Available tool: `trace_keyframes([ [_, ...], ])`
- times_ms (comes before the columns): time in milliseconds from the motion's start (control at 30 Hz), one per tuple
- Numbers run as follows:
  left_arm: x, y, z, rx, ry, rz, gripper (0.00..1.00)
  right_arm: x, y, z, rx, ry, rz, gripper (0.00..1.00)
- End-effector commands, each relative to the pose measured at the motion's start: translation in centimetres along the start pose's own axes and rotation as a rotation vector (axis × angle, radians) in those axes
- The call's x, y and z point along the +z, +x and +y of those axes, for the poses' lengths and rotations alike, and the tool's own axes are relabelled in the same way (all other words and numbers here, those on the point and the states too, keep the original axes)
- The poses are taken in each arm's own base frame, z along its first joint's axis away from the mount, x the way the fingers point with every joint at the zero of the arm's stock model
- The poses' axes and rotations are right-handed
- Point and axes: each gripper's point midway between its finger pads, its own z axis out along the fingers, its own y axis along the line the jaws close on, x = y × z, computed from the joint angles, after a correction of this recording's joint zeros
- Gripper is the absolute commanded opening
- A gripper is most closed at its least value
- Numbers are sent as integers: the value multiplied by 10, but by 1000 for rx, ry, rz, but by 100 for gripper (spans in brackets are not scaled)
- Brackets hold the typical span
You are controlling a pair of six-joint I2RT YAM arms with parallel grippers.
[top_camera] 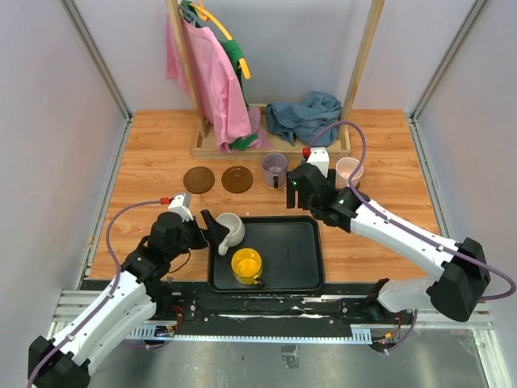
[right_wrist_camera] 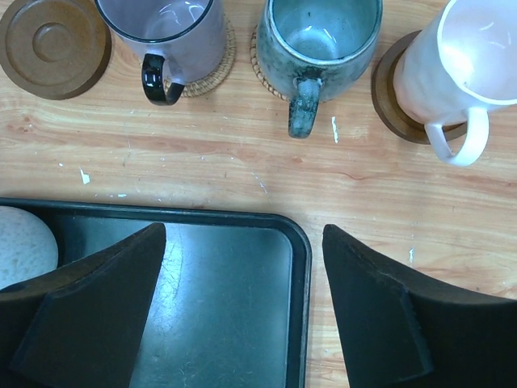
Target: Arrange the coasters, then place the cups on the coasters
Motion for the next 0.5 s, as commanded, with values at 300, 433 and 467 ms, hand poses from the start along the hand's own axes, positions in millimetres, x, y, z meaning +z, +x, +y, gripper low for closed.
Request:
trace_keyframes([
  [300, 1, 26, -4, 74, -130, 131, 99, -6, -4, -12, 4, 18, -59, 82],
  [433, 8, 31, -3, 119, -182, 165, 94, -7, -4, -14, 8, 15, -65, 83],
  [467, 10, 31, -2, 134, -199, 175, 93, -7, -3, -14, 7, 16, -64, 83],
])
